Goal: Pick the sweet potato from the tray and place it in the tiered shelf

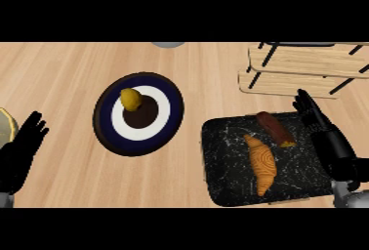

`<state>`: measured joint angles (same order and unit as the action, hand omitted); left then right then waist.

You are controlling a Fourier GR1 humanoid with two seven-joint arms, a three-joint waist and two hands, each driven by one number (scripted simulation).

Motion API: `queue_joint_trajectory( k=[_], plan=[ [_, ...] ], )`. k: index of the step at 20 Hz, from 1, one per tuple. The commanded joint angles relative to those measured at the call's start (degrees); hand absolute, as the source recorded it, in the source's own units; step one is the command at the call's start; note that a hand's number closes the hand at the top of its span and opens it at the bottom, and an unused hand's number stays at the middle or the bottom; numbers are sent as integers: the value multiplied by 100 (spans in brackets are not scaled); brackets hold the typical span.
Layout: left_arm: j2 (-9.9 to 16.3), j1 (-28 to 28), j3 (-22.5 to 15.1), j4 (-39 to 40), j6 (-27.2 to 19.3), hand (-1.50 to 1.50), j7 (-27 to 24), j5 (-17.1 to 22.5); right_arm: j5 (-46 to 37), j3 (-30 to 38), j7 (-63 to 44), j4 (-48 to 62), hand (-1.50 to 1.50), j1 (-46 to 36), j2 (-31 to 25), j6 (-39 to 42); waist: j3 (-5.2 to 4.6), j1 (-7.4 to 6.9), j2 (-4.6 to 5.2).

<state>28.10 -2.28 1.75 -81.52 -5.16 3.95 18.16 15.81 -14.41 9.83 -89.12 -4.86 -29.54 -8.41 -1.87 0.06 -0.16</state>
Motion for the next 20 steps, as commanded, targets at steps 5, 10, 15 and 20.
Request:
queue_joint_trajectory(
  k=[5,10,15,20],
  plan=[
    [-589,468,-459,436,-121,0,558,-52,822,1462,552,1341,150,-1398,-1303,1768,198,-71,107],
    [-891,594,-797,496,-26,0,831,-30,251,1375,-4,3233,150,-1392,-1902,1982,210,-269,193],
    [-888,451,-702,506,72,0,852,26,109,1411,1211,4538,-150,-2101,-2183,3574,207,-266,104],
    [-1139,636,-838,566,-129,0,1013,-138,-484,920,1788,4662,-150,-2328,-2287,4564,196,-147,68]
  ],
)
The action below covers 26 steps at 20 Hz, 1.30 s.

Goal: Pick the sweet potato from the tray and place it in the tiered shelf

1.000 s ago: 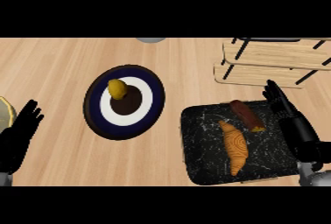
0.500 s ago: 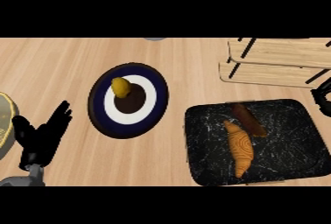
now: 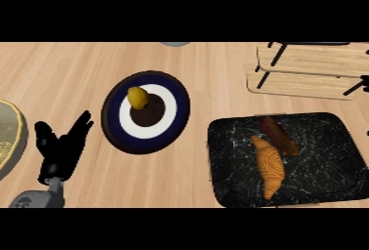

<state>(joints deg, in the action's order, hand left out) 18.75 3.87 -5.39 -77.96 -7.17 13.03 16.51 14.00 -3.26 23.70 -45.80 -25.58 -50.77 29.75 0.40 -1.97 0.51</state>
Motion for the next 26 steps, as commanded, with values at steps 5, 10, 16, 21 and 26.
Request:
queue_joint_trajectory(
  k=[5,10,16,21,26],
  plan=[
    [-15,-9,101,112,136,0,219,45,-445,-351,-234,61,-150,-881,-424,1538,-40,96,-32],
    [-114,-176,133,169,125,0,138,9,-365,-540,-1804,-1058,-150,-1035,-314,1326,-52,208,-80],
    [-379,-404,25,56,-108,0,-12,-211,-439,-661,-3544,-1957,-150,-1232,447,209,-49,197,-78],
    [74,-73,412,173,404,0,296,89,-902,-994,-4561,-2612,-150,-1236,792,-144,-48,202,-69],
    [-241,-103,248,241,113,0,258,-232,-1059,-1149,-5290,-3250,-150,-925,1002,-8,-45,234,-67]
  ],
)
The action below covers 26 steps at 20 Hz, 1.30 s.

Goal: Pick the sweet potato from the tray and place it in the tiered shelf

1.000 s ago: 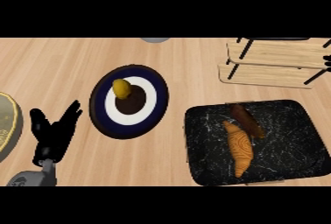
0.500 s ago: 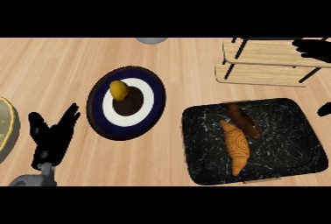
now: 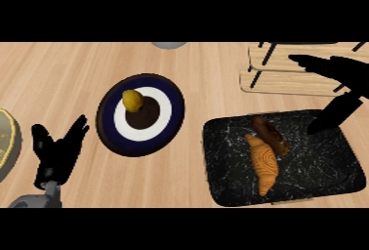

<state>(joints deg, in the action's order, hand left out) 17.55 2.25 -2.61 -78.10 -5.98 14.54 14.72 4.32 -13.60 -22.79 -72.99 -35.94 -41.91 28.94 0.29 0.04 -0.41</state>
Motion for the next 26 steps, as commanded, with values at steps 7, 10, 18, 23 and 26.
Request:
queue_joint_trajectory(
  k=[7,10,18,23,26],
  plan=[
    [-208,-93,93,372,267,0,-253,-81,-572,-91,-1109,-1174,-150,558,197,261,-34,27,27],
    [-222,-29,146,138,195,0,60,-91,-1232,-80,-712,-602,-150,622,557,-63,-29,-27,42],
    [-353,-220,90,-470,98,0,515,-254,-1843,21,-903,-1328,-150,1268,816,-81,-27,-18,32],
    [-434,-45,127,-309,179,0,514,-413,-2241,209,-635,-958,-150,1254,1128,-21,-28,-33,42],
    [-425,8,314,30,269,0,262,-416,-2707,119,-511,-530,-150,1045,1371,-190,-29,-45,46]
  ],
)
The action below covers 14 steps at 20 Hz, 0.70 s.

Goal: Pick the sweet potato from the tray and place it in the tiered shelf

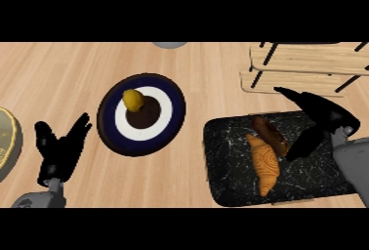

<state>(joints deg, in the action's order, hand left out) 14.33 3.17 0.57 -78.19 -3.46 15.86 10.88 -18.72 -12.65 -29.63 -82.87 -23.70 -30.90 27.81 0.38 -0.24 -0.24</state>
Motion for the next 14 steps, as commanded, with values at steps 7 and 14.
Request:
queue_joint_trajectory(
  k=[7,14],
  plan=[
    [-131,-4,90,241,297,0,-60,-46,-1124,43,529,930,-150,-293,433,-273,-38,-9,31],
    [-286,305,162,661,164,0,-140,-249,-1572,54,1120,1345,-150,-31,926,-951,-38,20,35]
  ],
)
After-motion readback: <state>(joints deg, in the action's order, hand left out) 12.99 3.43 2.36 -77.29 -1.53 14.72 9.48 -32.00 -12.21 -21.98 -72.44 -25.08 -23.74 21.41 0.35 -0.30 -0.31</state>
